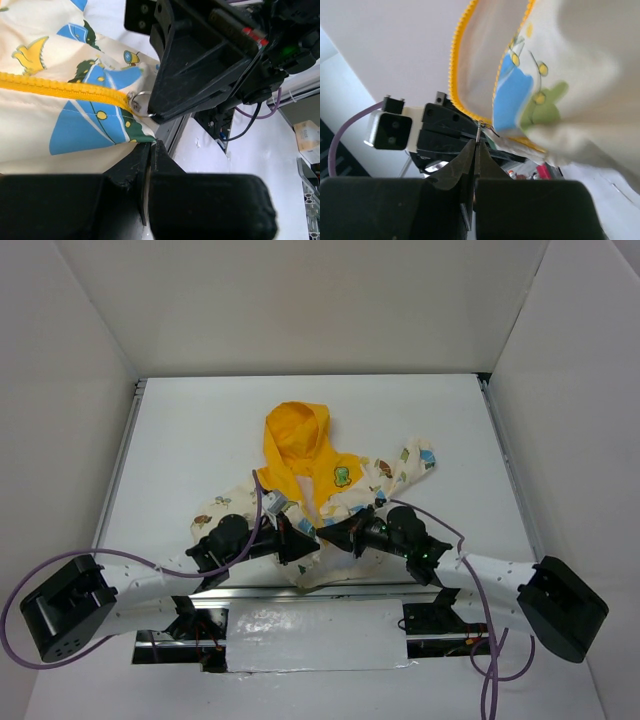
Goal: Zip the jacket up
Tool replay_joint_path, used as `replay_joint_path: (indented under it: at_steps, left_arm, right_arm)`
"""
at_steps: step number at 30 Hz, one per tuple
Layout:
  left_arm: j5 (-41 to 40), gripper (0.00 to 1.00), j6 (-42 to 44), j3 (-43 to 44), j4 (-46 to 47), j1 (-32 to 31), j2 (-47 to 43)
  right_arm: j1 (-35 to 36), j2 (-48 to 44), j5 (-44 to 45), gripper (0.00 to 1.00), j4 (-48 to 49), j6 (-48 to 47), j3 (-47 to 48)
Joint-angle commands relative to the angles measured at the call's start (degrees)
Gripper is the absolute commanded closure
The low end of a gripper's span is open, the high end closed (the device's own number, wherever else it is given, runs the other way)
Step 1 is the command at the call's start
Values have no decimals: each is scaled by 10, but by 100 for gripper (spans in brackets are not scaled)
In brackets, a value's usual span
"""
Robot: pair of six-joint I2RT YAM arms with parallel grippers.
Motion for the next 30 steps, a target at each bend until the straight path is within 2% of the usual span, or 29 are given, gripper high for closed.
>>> replay_joint_path:
  at_steps: [1,6,11,14,25,30]
  left_arm:
    - [24,100,12,11,10,-8,5]
    - [40,100,12,6,33,-8,16]
    - [57,100,8,8,58,-19,48]
    - [45,100,12,7,52,-37,51]
    - [7,100,15,-17,27,-69,24]
    - [-8,100,9,-38,32,-77,17]
  right_arm:
    - [-9,2,1,100,126,22,19]
    - [-22,-28,33,100,98,13,6]
    - [-50,1,14,100,40,-31,74]
    - [-73,46,18,100,-1,-58,132]
    - [-153,199,-12,100,-28,-81,259]
    - [-193,309,-47,100,-63,-103,379]
